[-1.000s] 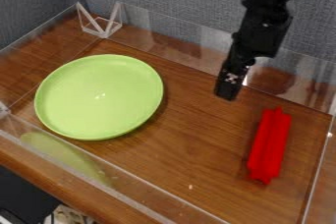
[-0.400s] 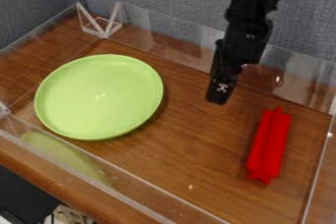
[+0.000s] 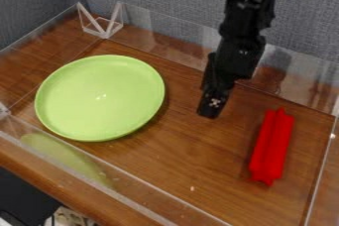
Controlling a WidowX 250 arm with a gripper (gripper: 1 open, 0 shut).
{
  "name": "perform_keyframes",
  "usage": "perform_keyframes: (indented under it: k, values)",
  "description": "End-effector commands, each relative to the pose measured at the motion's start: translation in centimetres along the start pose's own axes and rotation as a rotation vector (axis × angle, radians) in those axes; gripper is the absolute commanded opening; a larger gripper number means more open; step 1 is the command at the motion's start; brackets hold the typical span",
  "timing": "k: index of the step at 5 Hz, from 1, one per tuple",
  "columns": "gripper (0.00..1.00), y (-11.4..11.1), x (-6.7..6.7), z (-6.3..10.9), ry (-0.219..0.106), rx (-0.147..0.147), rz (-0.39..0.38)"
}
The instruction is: Move the red object from the green plate to the table
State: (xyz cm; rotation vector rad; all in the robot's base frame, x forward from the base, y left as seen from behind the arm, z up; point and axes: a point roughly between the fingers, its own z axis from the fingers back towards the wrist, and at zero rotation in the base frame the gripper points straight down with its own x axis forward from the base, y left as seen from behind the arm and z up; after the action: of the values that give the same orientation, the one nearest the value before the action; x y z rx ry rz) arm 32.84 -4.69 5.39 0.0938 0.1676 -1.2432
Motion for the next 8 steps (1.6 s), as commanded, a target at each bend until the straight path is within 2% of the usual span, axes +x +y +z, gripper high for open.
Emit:
perform_keyframes:
  k: [1,2,3,4,5,6,7,8]
  values:
    - [1.0,-0.8,0.3,4.0,-0.018,0.09,-0.03]
    - [1.0,-1.6,0.2,5.2,0.003,0.11,-0.059]
    - [1.0,-1.5,0.9,5.3,0.008,0.12,-0.037]
    - [1.0,-2.6,2.9,5.2,-0.014,0.125,0.068]
    - [1.0,-4.1,5.6,5.1,-0.037,0.13,0.186]
    - [1.0,-4.3,7.7,4.4,-0.077,0.129,0.299]
    - [0.0,-4.0,7.8,3.7,-0.107,0.112,0.433]
    - [1.0,-3.3,7.8,2.8,-0.135,0.092,0.552]
